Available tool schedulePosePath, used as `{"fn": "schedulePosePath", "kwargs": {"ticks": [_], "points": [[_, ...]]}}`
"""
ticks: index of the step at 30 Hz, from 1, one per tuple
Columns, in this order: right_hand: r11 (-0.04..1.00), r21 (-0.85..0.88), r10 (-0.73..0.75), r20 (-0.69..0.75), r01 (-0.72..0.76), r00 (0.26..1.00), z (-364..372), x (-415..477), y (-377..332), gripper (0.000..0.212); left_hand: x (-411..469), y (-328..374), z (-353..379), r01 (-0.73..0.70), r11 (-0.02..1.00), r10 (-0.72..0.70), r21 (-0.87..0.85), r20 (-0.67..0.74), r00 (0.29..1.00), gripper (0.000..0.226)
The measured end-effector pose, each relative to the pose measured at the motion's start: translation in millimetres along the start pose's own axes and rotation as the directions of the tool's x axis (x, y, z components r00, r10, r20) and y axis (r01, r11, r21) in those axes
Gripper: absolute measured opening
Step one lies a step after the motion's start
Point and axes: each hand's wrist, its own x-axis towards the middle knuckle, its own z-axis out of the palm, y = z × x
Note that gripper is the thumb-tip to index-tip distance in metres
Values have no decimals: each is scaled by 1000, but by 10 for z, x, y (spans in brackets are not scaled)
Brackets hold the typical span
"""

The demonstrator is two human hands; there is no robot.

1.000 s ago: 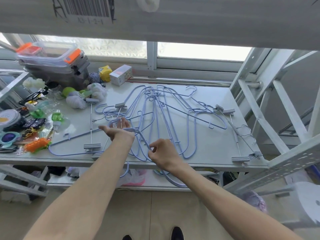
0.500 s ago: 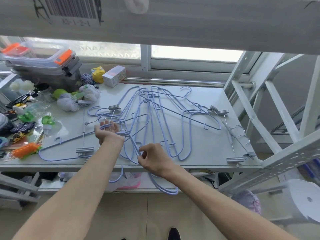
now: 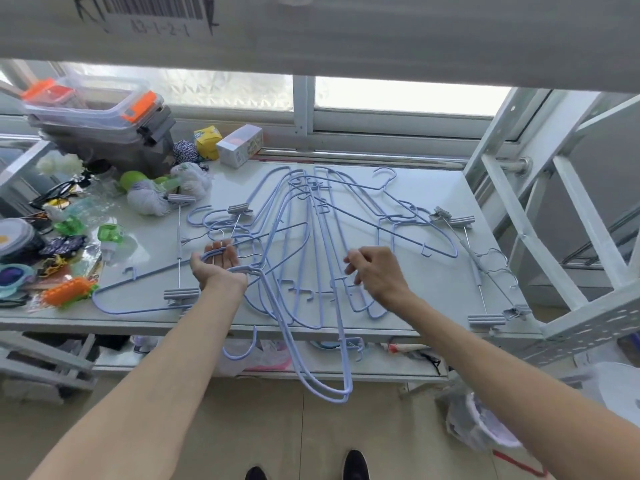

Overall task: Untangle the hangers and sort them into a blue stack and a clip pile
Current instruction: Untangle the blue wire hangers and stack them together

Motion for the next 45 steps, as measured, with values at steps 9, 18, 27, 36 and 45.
{"fn": "schedulePosePath", "kwargs": {"ticks": [9, 18, 27, 36, 45], "points": [[907, -420, 16, -45, -34, 999, -601, 739, 455, 17, -26, -56, 183, 0, 998, 2, -69, 29, 1000, 40], [808, -564, 170, -48, -167, 984, -906, 1090, 789, 73, -73, -170, 316, 6, 999, -3, -47, 62, 998, 53], [736, -642, 250, -35, -213, 968, -927, 1173, 871, 77, -95, -289, 239, 1, 1000, 0, -31, 49, 999, 54], [783, -558, 331, -2, -276, 944, -950, 1174, 790, 113, -149, -277, 161, 6, 996, -4, -87, 18, 1000, 55], [915, -326, 269, 52, -238, 962, -948, 941, 826, 100, -162, -116, 86, 8, 995, -6, -99, 14, 1000, 56]]}}
